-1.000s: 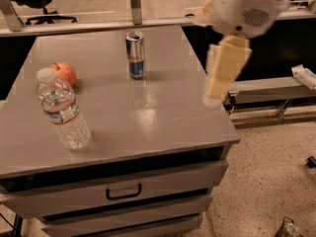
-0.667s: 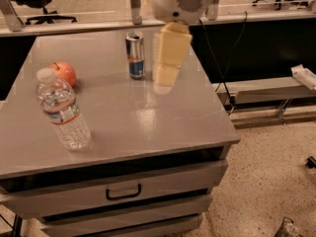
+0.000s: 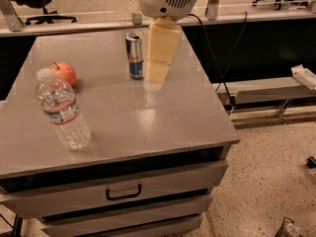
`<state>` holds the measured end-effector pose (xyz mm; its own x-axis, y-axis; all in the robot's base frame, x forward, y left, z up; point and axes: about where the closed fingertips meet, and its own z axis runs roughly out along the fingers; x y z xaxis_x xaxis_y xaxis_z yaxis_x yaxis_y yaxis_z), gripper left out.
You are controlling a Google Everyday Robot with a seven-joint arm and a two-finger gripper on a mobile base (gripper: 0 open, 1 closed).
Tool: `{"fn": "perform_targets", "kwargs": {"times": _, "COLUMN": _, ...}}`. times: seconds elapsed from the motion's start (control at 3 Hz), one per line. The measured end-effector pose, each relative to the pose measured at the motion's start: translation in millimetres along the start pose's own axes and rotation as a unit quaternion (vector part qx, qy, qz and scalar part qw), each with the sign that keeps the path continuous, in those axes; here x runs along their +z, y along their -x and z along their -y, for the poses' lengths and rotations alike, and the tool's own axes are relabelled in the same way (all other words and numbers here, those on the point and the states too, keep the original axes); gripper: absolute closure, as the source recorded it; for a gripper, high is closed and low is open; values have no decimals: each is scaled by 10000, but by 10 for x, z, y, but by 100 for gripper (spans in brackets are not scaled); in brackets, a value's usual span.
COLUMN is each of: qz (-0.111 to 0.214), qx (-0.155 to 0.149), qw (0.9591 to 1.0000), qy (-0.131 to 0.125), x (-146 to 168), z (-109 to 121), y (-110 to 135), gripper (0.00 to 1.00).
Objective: Knock water bottle over
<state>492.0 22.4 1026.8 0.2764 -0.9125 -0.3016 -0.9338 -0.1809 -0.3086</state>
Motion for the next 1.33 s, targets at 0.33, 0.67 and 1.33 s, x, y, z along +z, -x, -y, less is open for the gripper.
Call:
{"fn": "perform_targets", "kwargs": {"times": 0.33, "qz": 303, "qx": -26, "qw": 9995, "qy": -2, "x": 21, "z": 2, "y": 44, "gripper": 0}}
{"fn": "perform_targets", "kwargs": {"times": 0.67, "qz": 1135, "qx": 11, "qw": 9935, "qy": 130, "x": 331, "z": -74, "y": 137, "gripper": 0}}
{"fn": "perform_targets", "kwargs": {"times": 1.33, "qz": 3072, "qx": 270, "qw": 9510, "qy": 240, "x": 944, "z": -140, "y": 734, "gripper": 0}}
